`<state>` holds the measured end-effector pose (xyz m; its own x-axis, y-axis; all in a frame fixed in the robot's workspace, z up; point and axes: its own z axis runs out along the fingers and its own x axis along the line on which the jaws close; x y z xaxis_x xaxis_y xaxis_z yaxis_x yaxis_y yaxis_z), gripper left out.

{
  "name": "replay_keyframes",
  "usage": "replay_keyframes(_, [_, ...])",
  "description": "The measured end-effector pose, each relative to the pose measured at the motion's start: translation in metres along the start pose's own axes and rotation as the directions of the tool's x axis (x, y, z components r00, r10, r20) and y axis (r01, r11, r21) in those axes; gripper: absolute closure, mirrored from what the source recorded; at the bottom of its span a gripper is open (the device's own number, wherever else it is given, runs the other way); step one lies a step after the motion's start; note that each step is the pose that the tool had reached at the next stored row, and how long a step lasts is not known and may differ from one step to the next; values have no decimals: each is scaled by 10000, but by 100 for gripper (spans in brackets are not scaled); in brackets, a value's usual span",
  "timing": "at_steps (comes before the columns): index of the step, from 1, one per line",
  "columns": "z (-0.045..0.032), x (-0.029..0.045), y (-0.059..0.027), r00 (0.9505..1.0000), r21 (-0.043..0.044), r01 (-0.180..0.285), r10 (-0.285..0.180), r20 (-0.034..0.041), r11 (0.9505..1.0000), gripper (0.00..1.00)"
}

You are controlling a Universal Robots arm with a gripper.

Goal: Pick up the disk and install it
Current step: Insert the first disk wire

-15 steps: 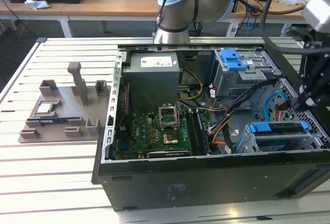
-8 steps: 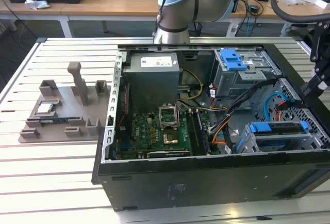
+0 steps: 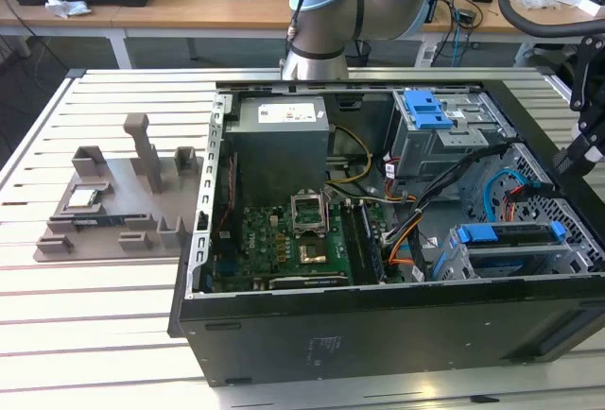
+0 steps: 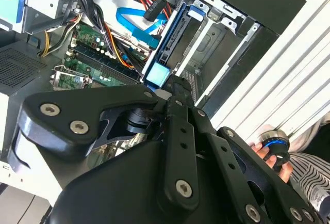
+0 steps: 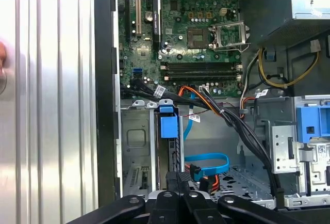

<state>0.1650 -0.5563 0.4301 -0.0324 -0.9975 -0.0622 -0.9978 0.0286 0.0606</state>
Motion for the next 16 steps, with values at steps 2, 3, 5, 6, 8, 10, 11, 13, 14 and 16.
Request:
replay_keyframes(2, [0, 0, 0, 10000, 0, 0, 0, 1, 10000, 89])
replay_keyframes(3, [0, 0, 0, 10000, 0, 0, 0, 2, 10000, 89])
replay_keyframes(5, [0, -18, -12, 10000, 0, 11, -11, -1, 10000, 89])
replay_keyframes(6, [7, -53, -33, 10000, -1, 12, -12, 0, 10000, 89])
replay_keyframes(8, [20, -86, -71, 10000, -5, 15, -15, -1, 10000, 89])
replay_keyframes(10, [66, -131, -176, 10000, -29, 19, -19, -4, 10000, 89])
replay_keyframes(11, [91, -147, -214, 10000, -38, 23, -23, -3, 10000, 89])
replay_keyframes(13, [167, -184, -317, 10000, -55, 27, -27, -8, 10000, 89])
replay_keyframes(14, [185, -187, -329, 10000, -56, 27, -28, -8, 10000, 89])
replay_keyframes(16, [244, -190, -347, 10000, -57, 27, -27, -7, 10000, 89])
